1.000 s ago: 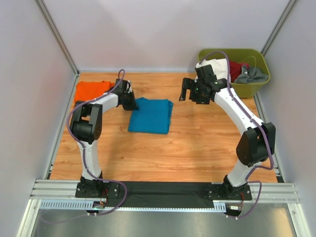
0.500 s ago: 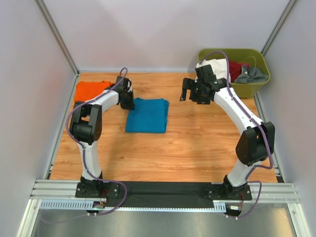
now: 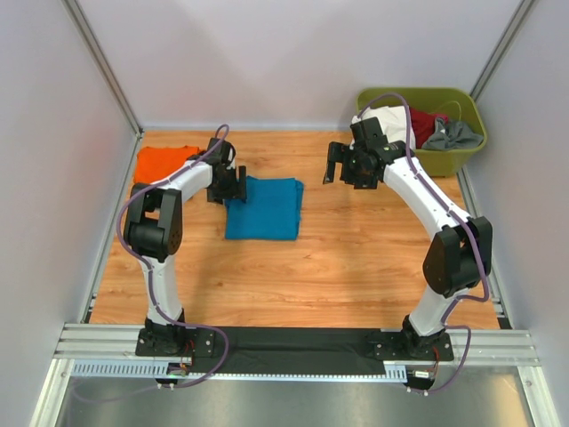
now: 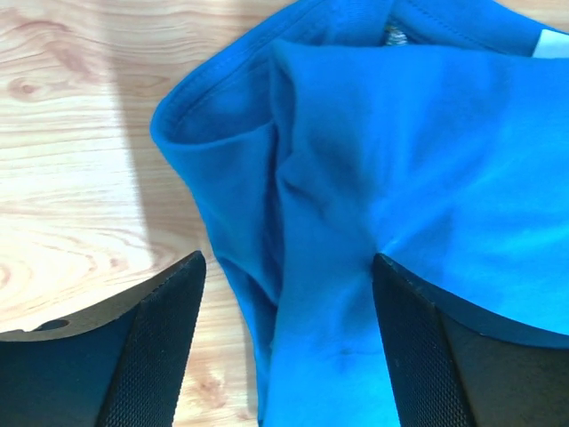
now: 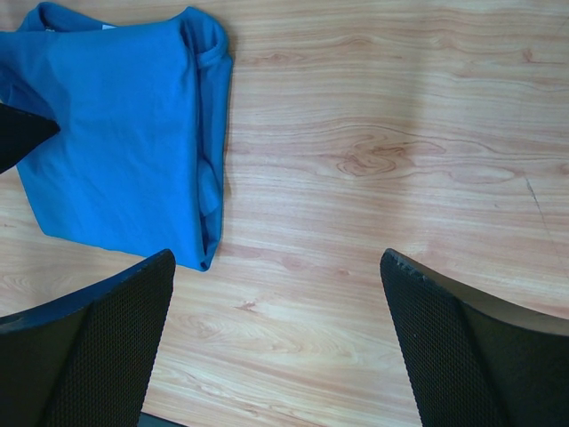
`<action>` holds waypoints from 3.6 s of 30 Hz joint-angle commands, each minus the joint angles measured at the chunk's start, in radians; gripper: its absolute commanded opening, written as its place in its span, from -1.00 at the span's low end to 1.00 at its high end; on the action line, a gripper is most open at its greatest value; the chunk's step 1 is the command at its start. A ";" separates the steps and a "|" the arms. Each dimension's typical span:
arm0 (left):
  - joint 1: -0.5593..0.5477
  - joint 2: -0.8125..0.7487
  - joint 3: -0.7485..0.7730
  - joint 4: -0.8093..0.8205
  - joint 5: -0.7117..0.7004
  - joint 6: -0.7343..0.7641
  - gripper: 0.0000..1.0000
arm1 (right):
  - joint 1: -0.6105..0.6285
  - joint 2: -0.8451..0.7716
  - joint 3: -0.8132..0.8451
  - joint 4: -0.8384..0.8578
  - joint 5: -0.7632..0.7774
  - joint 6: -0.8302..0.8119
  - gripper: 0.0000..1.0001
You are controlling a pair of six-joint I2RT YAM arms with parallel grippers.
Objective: Fold and stack the t-shirts
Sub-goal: Neatly place the folded tshirt to the corner
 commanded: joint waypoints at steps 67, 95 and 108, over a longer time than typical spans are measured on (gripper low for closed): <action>0.171 -0.035 0.370 -0.007 -0.287 0.468 -1.00 | -0.097 0.151 0.111 -0.003 0.080 0.055 1.00; 0.298 0.020 0.569 -0.087 -0.292 0.538 -1.00 | -0.115 0.370 0.361 -0.101 0.028 0.031 1.00; 0.360 0.120 0.548 -0.035 -0.298 0.588 -1.00 | -0.116 0.392 0.395 -0.125 0.022 0.028 1.00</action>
